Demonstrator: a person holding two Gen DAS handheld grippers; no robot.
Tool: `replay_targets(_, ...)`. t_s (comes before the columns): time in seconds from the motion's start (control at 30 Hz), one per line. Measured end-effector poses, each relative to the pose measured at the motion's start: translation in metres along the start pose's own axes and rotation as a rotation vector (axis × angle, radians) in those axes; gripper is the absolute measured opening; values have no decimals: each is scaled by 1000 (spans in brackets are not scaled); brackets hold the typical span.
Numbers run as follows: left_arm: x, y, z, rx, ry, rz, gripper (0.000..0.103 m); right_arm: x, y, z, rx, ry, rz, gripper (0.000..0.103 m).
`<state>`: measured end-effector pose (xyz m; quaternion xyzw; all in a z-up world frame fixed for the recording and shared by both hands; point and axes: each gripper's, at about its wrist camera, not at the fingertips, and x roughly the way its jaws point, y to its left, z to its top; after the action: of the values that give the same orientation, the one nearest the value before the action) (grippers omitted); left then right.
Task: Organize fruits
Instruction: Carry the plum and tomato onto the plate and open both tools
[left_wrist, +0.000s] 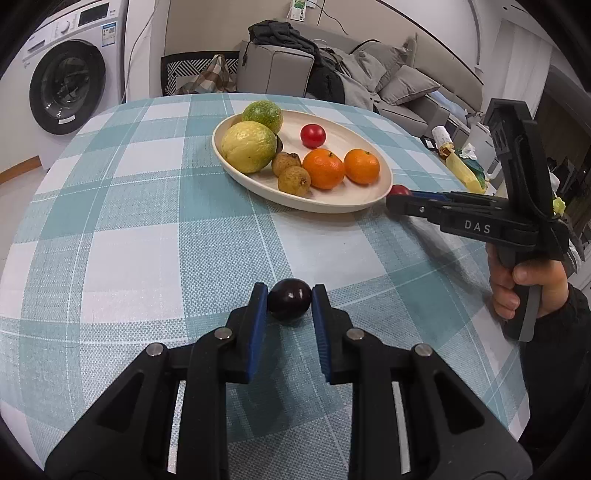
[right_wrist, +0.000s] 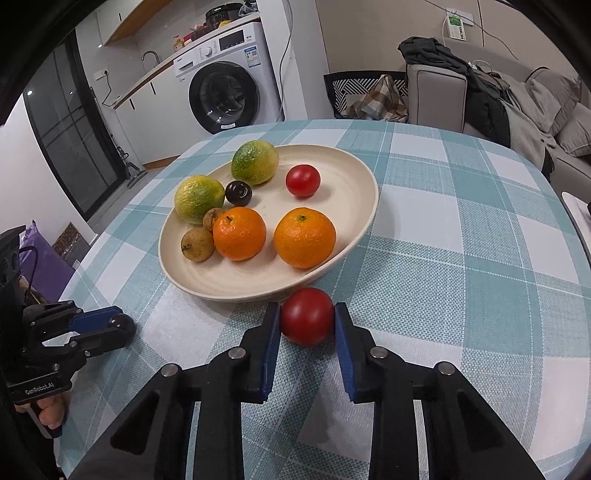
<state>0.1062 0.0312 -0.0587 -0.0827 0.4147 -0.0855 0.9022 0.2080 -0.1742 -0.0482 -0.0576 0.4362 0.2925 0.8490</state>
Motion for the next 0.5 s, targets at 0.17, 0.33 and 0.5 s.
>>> replay_targets(0.17,-3,0,1,0,-18,-2,21,-10,0,1,3,-40,6,29)
replay_targets(0.33,-9,-2,3,0,-48,-2,21,-19,1,3,-1,-90,11,29)
replay_targets(0.5,-13,-5,11,-4,-79,-2,22,-29,4,4,-5,-143,19,29)
